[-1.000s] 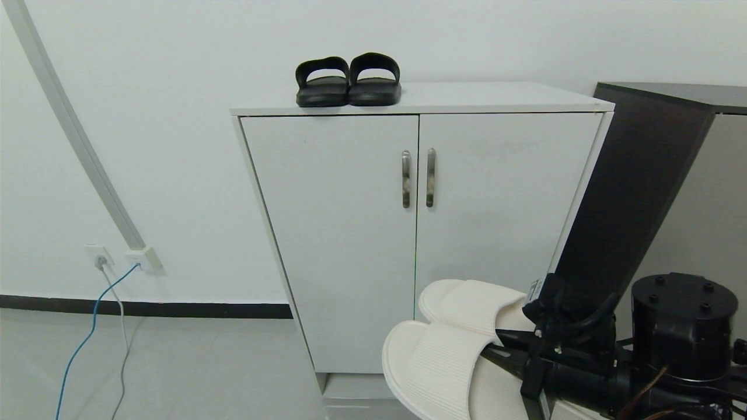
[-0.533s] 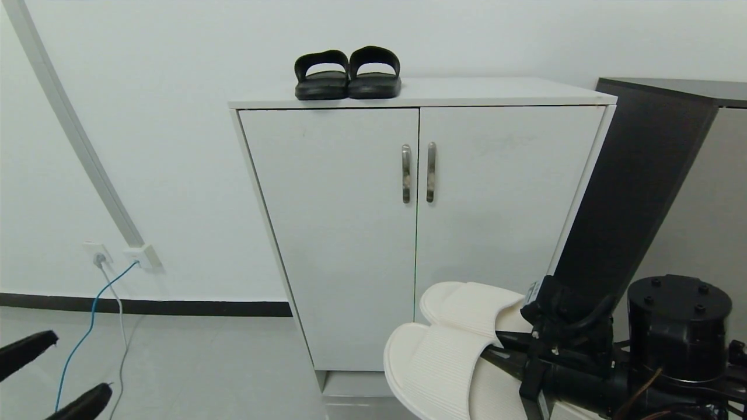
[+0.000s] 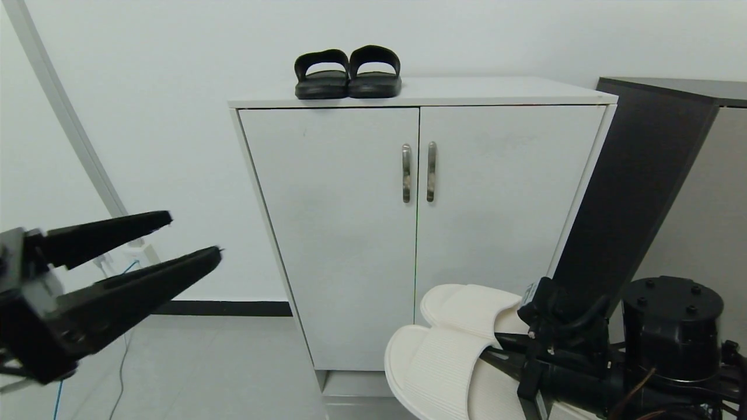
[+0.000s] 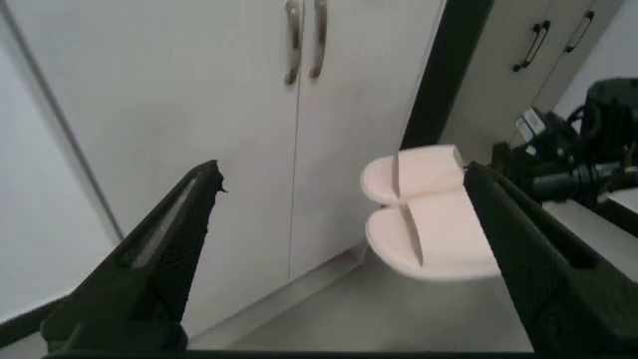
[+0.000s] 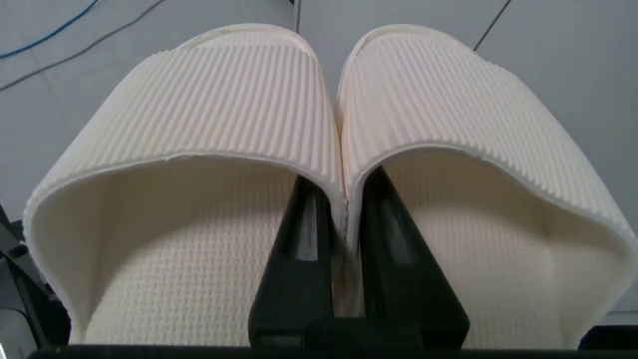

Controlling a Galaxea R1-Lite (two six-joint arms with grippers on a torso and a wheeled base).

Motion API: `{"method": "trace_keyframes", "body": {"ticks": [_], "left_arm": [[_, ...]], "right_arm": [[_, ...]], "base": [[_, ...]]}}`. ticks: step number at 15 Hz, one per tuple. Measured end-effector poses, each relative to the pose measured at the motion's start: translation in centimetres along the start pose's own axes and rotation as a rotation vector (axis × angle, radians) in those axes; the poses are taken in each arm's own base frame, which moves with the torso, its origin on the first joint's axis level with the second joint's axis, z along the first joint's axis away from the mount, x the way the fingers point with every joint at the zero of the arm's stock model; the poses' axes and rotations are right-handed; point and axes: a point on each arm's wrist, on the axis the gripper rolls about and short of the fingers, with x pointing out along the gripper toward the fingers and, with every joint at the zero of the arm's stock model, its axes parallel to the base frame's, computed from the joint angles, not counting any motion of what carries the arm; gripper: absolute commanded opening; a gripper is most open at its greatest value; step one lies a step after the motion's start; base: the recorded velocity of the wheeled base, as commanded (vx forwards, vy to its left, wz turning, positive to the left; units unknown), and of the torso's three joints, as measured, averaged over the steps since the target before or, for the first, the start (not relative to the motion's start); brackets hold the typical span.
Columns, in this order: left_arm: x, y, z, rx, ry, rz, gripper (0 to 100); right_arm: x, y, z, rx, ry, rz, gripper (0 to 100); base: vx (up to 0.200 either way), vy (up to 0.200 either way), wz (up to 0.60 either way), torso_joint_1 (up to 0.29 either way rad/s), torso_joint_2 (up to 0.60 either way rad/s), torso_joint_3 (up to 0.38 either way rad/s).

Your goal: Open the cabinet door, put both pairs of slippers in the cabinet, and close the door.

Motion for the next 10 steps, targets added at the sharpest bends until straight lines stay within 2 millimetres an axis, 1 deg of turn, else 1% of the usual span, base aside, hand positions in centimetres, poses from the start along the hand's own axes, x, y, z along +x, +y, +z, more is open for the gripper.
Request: {"method": "trace_keyframes", "body": {"ticks": [2, 6, 9, 10], "left_arm": [[3.6, -0.8, 0.7, 0.012, -0.014, -0.065, 100], [10.7, -2.3, 0.9, 0.010, 0.014, -0.171, 100], [16.4, -3.5, 1.2, 0.015, -0.009, -0.226, 100], [17.9, -3.9, 1.4, 0.014, -0.018, -0.244, 100]], "right_arm": [[0.1, -0.1, -0.1, 0.001, 0.006, -0.002, 0], [0.3, 0.0, -0.3, 0.000, 0.013, -0.005, 0], [0.3, -0.1, -0.4, 0.004, 0.020, -0.006, 0], [0.4, -0.1, -0.4, 0.004, 0.022, -0.004, 0]], "base": [[0.000, 0.000, 0.00, 0.000, 0.00, 0.000], [0.000, 0.000, 0.00, 0.000, 0.00, 0.000], [0.000, 0.000, 0.00, 0.000, 0.00, 0.000], [0.000, 0.000, 0.00, 0.000, 0.00, 0.000]]}}
